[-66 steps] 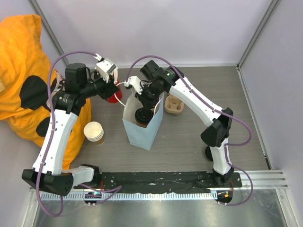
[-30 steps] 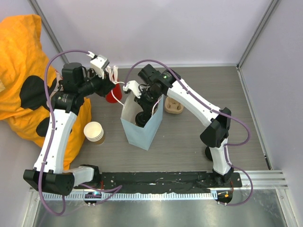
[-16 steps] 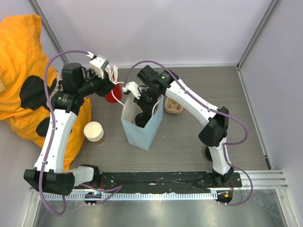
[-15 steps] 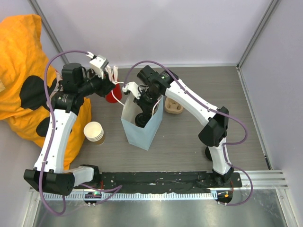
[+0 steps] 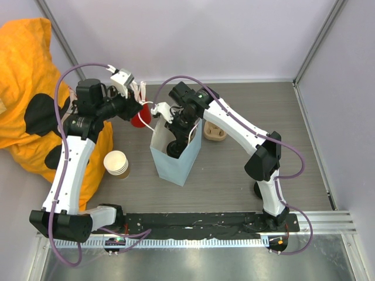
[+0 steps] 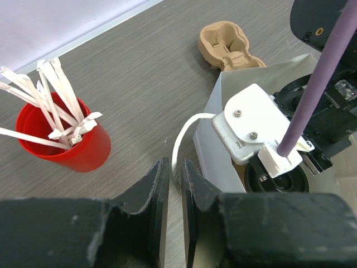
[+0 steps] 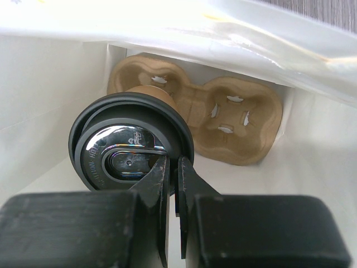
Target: Pack the takeout coffee
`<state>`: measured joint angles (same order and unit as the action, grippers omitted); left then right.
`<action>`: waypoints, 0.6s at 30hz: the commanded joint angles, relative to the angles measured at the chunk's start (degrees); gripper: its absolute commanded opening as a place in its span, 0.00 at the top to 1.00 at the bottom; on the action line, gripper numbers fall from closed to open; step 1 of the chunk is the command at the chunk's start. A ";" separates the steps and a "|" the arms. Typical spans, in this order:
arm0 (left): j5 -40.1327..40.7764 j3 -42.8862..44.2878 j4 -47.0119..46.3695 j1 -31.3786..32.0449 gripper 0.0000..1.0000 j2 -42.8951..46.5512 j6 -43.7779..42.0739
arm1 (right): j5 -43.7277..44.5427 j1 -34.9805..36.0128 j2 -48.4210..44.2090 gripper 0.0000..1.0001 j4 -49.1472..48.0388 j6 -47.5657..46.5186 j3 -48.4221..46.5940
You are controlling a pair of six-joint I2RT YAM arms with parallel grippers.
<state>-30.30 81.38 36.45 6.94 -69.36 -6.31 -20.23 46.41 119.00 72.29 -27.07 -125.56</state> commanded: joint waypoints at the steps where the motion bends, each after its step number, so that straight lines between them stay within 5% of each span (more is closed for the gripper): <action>1: -1.77 -0.17 -2.61 -0.61 0.82 1.86 0.77 | -0.87 0.34 -0.26 0.99 -1.01 0.17 -0.74; 18: -2.39 -1.05 -2.78 -1.05 0.82 2.21 1.12 | -2.18 0.35 -0.35 0.99 -1.89 0.35 -1.80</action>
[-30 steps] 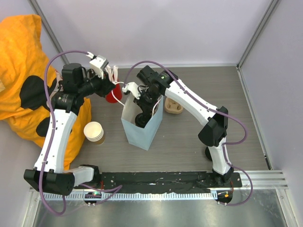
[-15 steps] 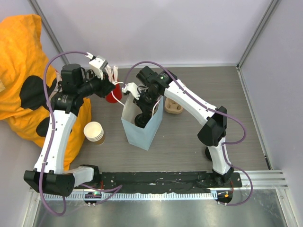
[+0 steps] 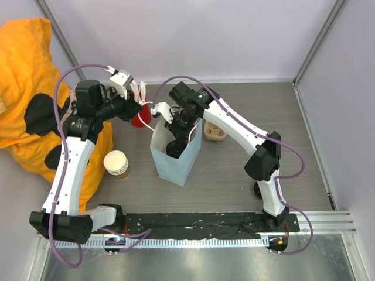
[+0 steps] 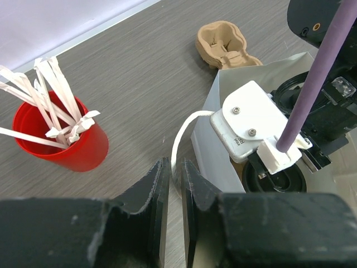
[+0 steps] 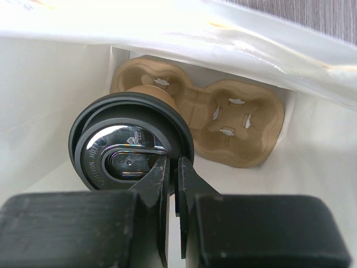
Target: Pack the takeout coffee
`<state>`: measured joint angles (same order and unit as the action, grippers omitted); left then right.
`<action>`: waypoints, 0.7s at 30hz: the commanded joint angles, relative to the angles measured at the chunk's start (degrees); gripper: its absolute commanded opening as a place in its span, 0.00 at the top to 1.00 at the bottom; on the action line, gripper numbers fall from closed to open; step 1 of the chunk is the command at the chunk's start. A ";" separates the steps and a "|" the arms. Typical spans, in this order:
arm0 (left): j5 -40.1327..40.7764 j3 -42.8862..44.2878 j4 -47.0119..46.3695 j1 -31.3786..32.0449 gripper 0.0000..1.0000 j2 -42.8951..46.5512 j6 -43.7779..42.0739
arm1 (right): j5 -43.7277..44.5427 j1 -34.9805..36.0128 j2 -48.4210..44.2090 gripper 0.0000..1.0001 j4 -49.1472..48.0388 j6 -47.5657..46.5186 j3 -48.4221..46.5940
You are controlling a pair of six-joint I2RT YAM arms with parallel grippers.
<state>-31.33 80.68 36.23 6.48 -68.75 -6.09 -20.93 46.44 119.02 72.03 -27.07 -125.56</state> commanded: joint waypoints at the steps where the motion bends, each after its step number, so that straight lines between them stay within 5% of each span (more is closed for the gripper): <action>1: -1.45 -0.35 -2.57 -0.59 0.82 1.69 0.90 | -1.57 0.41 -0.37 0.99 -1.72 0.26 -1.71; 21: -2.07 -0.97 -3.00 -1.12 0.82 1.87 1.43 | -1.40 0.32 -1.42 0.99 -5.23 0.97 1.01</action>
<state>-32.16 80.20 36.16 5.85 -68.31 -5.43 -21.78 46.44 119.02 68.97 -26.81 -124.75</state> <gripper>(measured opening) 0.184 0.104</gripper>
